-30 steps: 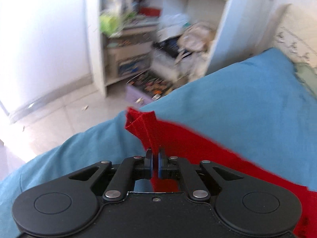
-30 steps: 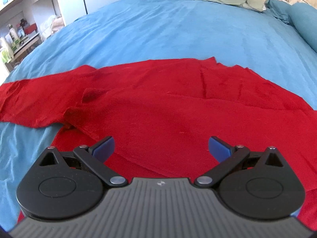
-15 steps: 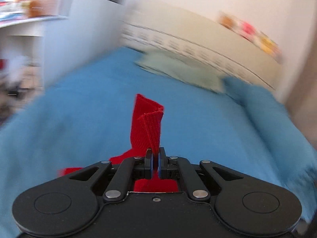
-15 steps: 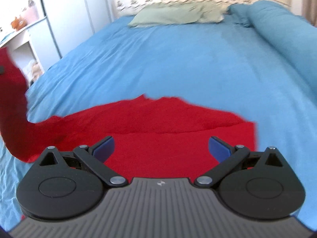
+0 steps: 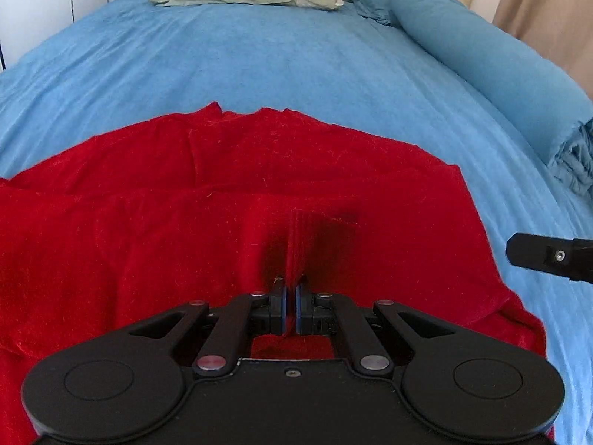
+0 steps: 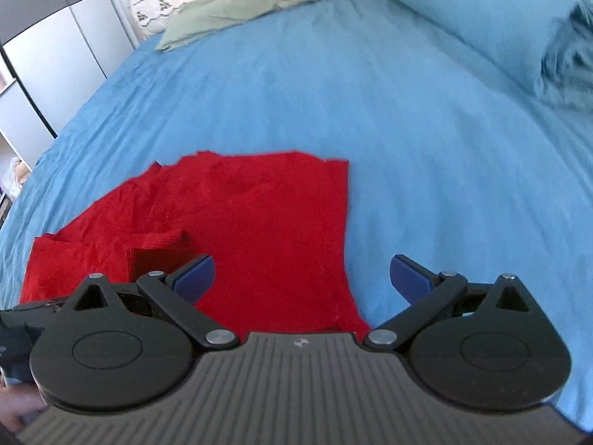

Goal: Fold small clothes

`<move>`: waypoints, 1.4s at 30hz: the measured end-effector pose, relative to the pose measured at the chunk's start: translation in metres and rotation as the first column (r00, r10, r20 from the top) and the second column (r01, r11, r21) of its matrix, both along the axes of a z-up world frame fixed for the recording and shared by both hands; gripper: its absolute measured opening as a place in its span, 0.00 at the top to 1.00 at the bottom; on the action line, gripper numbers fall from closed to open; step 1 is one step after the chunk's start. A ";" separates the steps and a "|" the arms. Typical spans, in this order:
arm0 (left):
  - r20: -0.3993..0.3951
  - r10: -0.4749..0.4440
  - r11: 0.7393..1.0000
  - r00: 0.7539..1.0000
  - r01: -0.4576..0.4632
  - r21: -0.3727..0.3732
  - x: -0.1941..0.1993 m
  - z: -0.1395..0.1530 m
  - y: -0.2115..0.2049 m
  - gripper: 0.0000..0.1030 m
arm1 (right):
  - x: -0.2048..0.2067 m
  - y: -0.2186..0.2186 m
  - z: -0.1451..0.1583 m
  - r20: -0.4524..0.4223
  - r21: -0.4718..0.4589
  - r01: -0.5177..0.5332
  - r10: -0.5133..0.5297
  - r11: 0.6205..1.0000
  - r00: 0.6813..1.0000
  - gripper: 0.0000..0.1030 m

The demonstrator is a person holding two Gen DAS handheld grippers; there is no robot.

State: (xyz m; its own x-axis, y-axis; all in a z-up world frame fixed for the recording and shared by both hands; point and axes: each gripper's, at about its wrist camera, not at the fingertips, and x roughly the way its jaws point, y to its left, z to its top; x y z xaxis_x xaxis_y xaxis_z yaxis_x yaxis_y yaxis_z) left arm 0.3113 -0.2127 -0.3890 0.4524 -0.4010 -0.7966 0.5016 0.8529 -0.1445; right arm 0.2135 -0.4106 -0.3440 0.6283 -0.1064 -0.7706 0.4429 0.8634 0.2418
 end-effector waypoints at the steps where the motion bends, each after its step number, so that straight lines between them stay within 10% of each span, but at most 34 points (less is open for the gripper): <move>1: -0.004 -0.002 1.000 1.000 0.002 0.001 0.001 0.002 0.001 0.96 | -0.001 -0.001 -0.003 -0.004 0.014 0.004 -0.004 1.000 1.000 0.00; 3: -0.016 -0.013 1.000 1.000 0.013 -0.004 0.004 0.005 0.001 0.93 | -0.003 0.000 -0.005 -0.003 0.038 0.008 -0.008 0.999 1.000 0.00; 6: -0.032 -0.027 0.999 0.999 0.026 -0.037 0.005 0.014 0.006 0.32 | -0.002 0.001 -0.002 0.002 0.065 0.012 -0.012 0.998 1.000 0.00; 7: -0.016 -0.015 0.999 1.000 0.014 -0.041 0.003 0.022 0.011 0.26 | -0.002 0.001 0.000 0.006 0.071 0.011 -0.011 0.997 1.000 0.00; 14: 0.141 0.181 0.960 0.973 -0.206 0.188 0.012 0.062 0.072 0.22 | 0.017 0.024 0.021 0.039 0.140 -0.046 0.041 0.989 0.998 0.00; 24: 0.102 0.334 0.919 0.937 -0.348 0.188 0.039 0.046 0.174 0.21 | 0.056 0.064 -0.031 -0.075 0.267 -0.044 0.066 0.963 0.995 0.36; 34: 0.072 0.362 0.913 0.929 -0.369 0.174 0.035 0.041 0.196 0.21 | 0.070 0.090 -0.034 -0.132 0.165 -0.075 0.097 0.983 0.987 0.81; 42: 0.086 0.351 0.924 0.932 -0.360 0.127 0.033 0.056 0.201 0.21 | 0.073 0.084 0.029 0.039 0.124 -0.124 0.120 0.985 0.992 0.81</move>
